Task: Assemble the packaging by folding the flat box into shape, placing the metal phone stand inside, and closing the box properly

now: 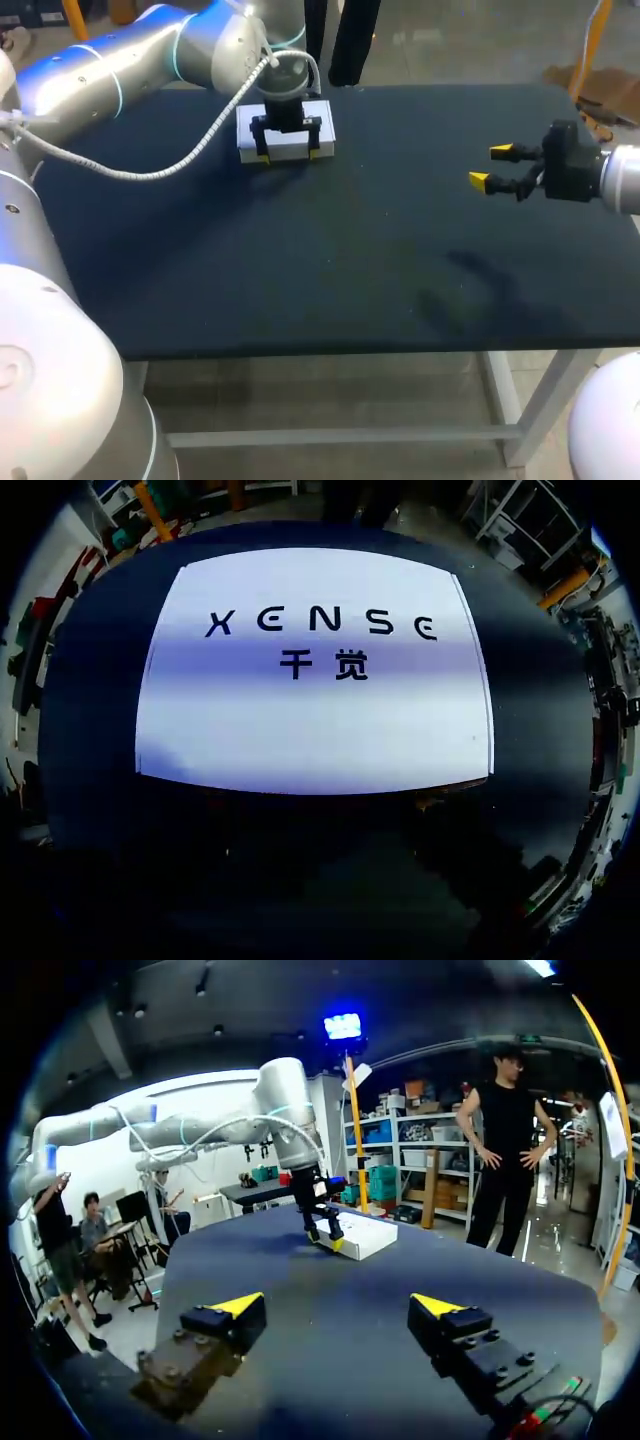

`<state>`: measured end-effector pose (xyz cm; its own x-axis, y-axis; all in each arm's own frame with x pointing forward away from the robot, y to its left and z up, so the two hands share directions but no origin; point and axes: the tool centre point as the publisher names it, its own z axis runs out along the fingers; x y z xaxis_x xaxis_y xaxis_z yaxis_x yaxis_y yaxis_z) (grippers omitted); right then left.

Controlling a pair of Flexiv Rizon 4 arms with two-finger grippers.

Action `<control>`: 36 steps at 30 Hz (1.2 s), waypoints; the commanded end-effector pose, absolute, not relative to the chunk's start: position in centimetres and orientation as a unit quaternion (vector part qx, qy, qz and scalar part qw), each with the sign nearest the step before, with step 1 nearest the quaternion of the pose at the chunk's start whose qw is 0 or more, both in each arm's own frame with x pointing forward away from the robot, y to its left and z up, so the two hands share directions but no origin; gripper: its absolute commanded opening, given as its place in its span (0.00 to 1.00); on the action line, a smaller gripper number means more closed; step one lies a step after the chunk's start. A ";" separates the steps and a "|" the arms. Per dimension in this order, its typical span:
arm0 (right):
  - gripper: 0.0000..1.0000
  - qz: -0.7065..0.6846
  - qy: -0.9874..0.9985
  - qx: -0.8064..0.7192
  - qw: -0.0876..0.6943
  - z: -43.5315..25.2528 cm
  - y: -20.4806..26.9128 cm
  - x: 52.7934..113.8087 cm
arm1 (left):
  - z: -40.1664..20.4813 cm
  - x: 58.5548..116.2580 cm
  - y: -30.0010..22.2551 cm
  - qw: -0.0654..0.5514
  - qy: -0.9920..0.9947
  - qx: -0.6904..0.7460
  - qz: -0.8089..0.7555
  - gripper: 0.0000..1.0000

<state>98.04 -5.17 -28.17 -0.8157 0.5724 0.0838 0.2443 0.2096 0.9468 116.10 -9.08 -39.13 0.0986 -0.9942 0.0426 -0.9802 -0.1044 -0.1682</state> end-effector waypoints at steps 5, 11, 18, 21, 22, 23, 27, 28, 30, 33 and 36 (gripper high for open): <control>1.00 0.572 0.763 0.265 0.144 -28.2 -5.3 98.0 | -39.7 119.5 -9.0 0.012 0.672 -0.739 -0.045 1.00; 1.00 0.572 0.763 0.265 0.144 -28.2 -5.3 98.0 | -39.3 119.2 -9.0 0.008 0.681 -0.730 -0.060 1.00; 1.00 0.572 0.763 0.265 0.144 -28.2 -5.3 98.0 | -37.8 115.5 -8.6 0.016 0.703 -0.703 -0.103 1.00; 1.00 0.572 0.763 0.265 0.144 -28.2 -5.3 98.0 | -36.9 113.4 -8.1 0.025 0.718 -0.683 -0.133 1.00; 1.00 0.572 0.763 0.265 0.144 -28.2 -5.3 98.0 | -36.6 112.6 -8.0 0.030 0.721 -0.677 -0.144 1.00; 1.00 0.572 0.763 0.265 0.144 -28.2 -5.3 98.0 | -36.2 111.9 -7.8 0.037 0.725 -0.671 -0.154 1.00; 1.00 0.572 0.763 0.265 0.144 -28.2 -5.3 98.0 | -34.8 109.1 -7.0 0.048 0.735 -0.646 -0.202 1.00; 1.00 0.572 0.763 0.265 0.144 -28.2 -5.3 98.0 | -34.5 108.4 -6.9 0.049 0.737 -0.640 -0.214 1.00; 1.00 0.572 0.763 0.265 0.144 -28.2 -5.3 98.0 | -33.9 107.2 -6.4 0.057 0.738 -0.629 -0.237 1.00; 1.00 0.572 0.763 0.265 0.144 -28.2 -5.3 98.0 | -33.2 105.8 -5.8 0.067 0.741 -0.613 -0.264 1.00; 1.00 0.572 0.763 0.265 0.144 -28.2 -5.3 98.0 | -32.7 104.5 -5.1 0.075 0.742 -0.595 -0.298 1.00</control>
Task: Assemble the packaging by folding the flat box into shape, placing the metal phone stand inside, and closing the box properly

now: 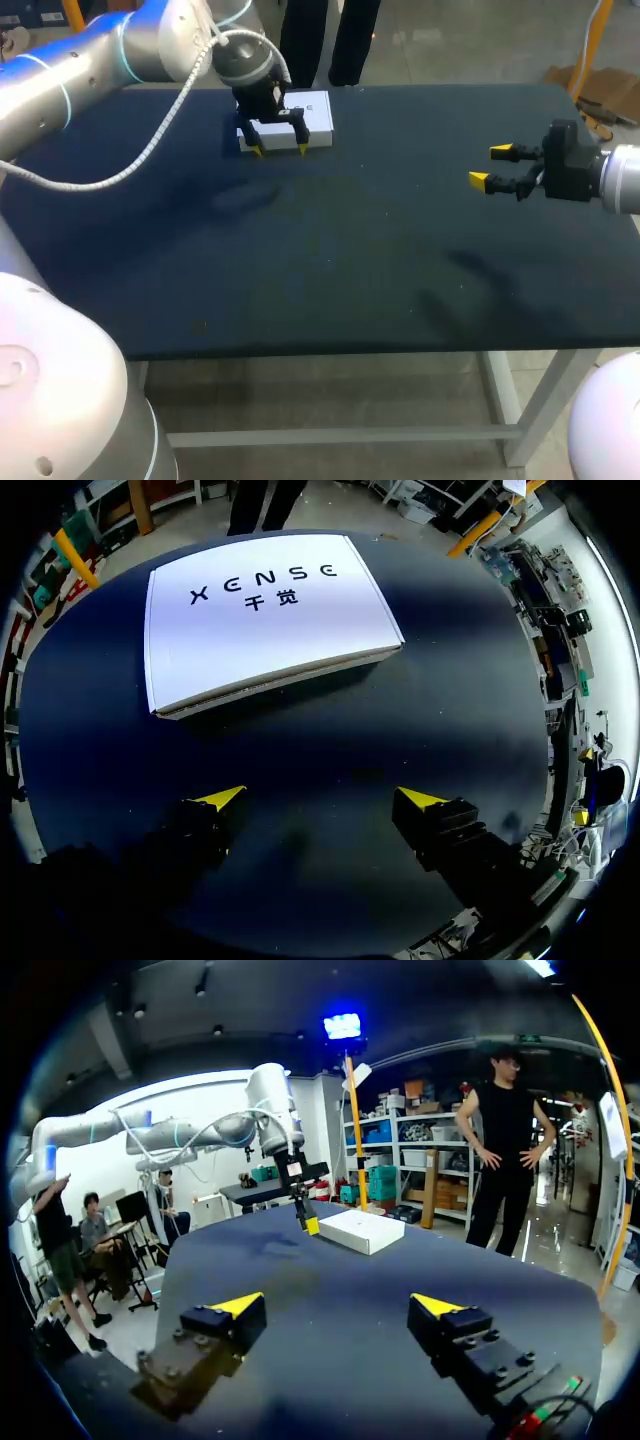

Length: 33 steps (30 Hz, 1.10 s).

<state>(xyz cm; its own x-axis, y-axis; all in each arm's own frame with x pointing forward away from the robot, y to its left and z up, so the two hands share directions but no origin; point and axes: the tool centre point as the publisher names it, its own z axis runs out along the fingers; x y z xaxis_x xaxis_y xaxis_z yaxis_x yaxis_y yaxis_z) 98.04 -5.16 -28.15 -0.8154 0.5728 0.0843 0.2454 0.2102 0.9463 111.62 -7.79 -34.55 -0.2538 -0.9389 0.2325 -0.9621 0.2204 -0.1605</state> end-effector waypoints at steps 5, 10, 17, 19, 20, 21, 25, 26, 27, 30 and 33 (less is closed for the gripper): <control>1.00 0.572 0.763 0.265 0.144 -28.2 -5.3 98.0 | -32.0 103.2 -4.1 -0.082 -0.744 0.569 0.341 1.00; 1.00 0.572 0.763 0.265 0.144 -28.2 -5.3 98.0 | -31.5 102.1 -3.3 -0.096 -0.749 0.533 0.382 1.00; 1.00 0.572 0.763 0.265 0.144 -28.2 -5.3 98.0 | -30.8 101.4 -2.1 -0.088 -0.751 0.503 0.420 1.00; 1.00 0.572 0.763 0.265 0.144 -28.2 -5.3 98.0 | -30.7 101.1 -1.8 -0.094 -0.751 0.493 0.430 1.00; 1.00 0.572 0.763 0.265 0.144 -28.2 -5.3 98.0 | -30.7 101.0 -1.6 -0.095 -0.750 0.490 0.435 1.00; 1.00 0.572 0.763 0.265 0.144 -28.2 -5.3 98.0 | -30.7 100.8 -1.5 -0.097 -0.750 0.486 0.438 1.00; 1.00 0.572 0.763 0.265 0.144 -28.2 -5.3 98.0 | -30.6 100.1 -1.0 -0.109 -0.750 0.465 0.458 1.00; 1.00 0.572 0.763 0.265 0.144 -28.2 -5.3 98.0 | -30.5 99.9 -0.8 -0.107 -0.751 0.459 0.462 1.00; 1.00 0.572 0.763 0.265 0.144 -28.2 -5.3 98.0 | -30.5 99.8 -0.6 -0.113 -0.750 0.456 0.466 1.00; 1.00 0.572 0.763 0.265 0.144 -28.2 -5.3 98.0 | -30.4 99.7 -0.2 -0.110 -0.749 0.447 0.477 1.00; 1.00 0.572 0.763 0.265 0.144 -28.2 -5.3 98.0 | -30.1 99.6 0.2 -0.104 -0.748 0.442 0.483 1.00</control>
<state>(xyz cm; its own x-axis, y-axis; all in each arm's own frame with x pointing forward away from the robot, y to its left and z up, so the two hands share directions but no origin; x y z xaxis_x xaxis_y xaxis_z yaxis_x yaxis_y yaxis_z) 98.05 -5.16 -28.16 -0.8153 0.5728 0.0844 0.2457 0.2104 0.9462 100.10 -0.58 -30.06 -0.5768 -0.7719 0.2673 -0.6824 0.2755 -0.6771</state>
